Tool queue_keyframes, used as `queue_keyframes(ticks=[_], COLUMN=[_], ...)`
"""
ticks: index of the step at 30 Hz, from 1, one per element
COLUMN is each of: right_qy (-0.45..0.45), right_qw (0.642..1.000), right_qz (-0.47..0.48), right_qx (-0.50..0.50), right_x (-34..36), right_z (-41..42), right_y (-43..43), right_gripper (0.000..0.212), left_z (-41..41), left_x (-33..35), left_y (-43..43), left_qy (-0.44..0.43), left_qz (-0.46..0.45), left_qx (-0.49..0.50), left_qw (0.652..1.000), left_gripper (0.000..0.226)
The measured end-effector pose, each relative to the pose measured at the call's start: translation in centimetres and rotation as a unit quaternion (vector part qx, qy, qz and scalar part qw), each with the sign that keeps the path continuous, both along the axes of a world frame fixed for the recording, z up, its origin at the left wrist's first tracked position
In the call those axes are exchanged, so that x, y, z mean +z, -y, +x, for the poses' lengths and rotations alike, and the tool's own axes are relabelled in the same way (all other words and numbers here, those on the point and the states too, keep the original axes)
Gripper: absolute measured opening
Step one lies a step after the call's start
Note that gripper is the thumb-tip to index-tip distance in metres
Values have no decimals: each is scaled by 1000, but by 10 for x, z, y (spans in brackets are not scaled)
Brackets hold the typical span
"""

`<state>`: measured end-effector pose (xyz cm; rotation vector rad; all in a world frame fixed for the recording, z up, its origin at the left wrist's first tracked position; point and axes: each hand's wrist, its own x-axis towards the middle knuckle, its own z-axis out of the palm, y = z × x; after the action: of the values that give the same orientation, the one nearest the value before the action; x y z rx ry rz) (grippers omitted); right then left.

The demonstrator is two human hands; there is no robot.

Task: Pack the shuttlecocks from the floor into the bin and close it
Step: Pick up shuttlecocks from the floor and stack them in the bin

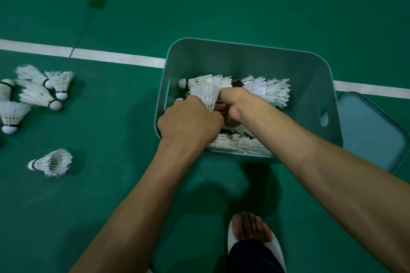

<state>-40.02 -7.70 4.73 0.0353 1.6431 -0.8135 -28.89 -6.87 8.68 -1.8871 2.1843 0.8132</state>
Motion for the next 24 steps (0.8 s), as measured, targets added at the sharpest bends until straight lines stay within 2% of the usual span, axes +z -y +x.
queue_keyframes(ticks=[4,5,7,9,12,14,16,17,20,22,24], right_qy=[25,35,34,-6,-123,-220,-268,-283,-317,-328,-354], right_qw=[999,999,999,999,987,960,927,910,875,881,894], right_qz=[-23,-26,-33,-40,-68,-103,-177,-204,-225,-192,-144], right_qx=[-9,-8,-6,19,74,142,194,223,289,282,233], right_x=[-3,-4,1,8,15,23,38,46,64,70,71], right_z=[-6,-8,-8,-9,-17,-21,-23,-23,-31,-41,-54], right_y=[-2,-2,1,1,-13,-23,-31,-35,-38,-42,-48], right_gripper=[66,63,39,15,26,35,50,46,13,12,13], left_z=[-4,-4,-2,1,2,2,1,0,-1,3,10], left_x=[-1,-1,-2,-1,-1,0,4,6,8,6,5], left_y=[-2,-2,-1,-1,1,1,0,-1,2,8,11], left_qy=[40,46,60,71,74,66,57,50,10,-38,-57], left_qz=[2,3,4,10,36,41,30,25,40,81,123], left_qx=[-18,-21,-30,-41,-59,-69,-81,-85,-90,-90,-92], left_qw=[999,999,998,997,995,995,995,995,995,992,986], left_gripper=[58,61,64,68,72,70,68,67,61,53,50])
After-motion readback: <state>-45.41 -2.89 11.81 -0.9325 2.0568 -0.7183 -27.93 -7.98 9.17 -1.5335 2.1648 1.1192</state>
